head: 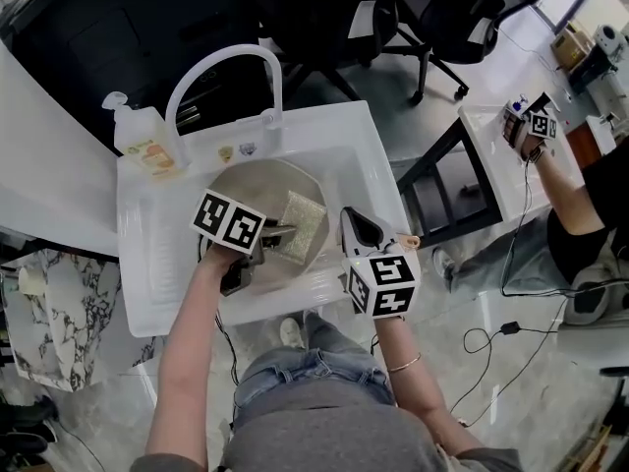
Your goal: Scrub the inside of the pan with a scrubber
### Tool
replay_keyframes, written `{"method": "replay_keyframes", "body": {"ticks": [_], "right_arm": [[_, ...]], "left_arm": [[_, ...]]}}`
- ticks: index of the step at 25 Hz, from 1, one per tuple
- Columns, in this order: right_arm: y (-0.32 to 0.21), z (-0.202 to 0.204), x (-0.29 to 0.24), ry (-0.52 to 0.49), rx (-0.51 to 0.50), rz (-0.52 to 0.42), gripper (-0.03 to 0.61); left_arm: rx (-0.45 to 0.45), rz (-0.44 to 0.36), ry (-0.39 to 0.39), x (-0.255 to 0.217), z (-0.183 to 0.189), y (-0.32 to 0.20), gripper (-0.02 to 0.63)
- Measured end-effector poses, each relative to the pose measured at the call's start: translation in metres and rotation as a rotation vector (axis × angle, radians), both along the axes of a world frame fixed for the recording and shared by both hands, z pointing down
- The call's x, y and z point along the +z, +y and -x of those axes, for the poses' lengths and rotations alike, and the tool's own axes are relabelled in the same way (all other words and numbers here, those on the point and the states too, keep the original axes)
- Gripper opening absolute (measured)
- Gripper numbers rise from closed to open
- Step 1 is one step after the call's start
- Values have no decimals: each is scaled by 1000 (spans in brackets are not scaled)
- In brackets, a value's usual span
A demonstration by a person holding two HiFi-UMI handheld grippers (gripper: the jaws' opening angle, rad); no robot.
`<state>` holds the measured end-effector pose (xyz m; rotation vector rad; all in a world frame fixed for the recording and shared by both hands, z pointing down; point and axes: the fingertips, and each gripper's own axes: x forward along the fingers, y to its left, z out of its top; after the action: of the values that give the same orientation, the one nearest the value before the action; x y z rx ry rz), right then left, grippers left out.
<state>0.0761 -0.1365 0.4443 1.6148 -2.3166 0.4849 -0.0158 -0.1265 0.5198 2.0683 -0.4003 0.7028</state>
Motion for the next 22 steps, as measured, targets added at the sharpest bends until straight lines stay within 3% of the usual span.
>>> {"method": "replay_keyframes", "body": {"ticks": [5, 11, 22], "right_arm": [[8, -17, 0, -1, 42, 4, 11], [5, -31, 3, -1, 63, 13, 11], [-22, -12, 6, 3, 5, 24, 11]], "left_arm": [[122, 142, 59, 7, -13, 18, 63], [133, 238, 47, 29, 2, 19, 61], [314, 239, -387, 95, 43, 35, 60]]}}
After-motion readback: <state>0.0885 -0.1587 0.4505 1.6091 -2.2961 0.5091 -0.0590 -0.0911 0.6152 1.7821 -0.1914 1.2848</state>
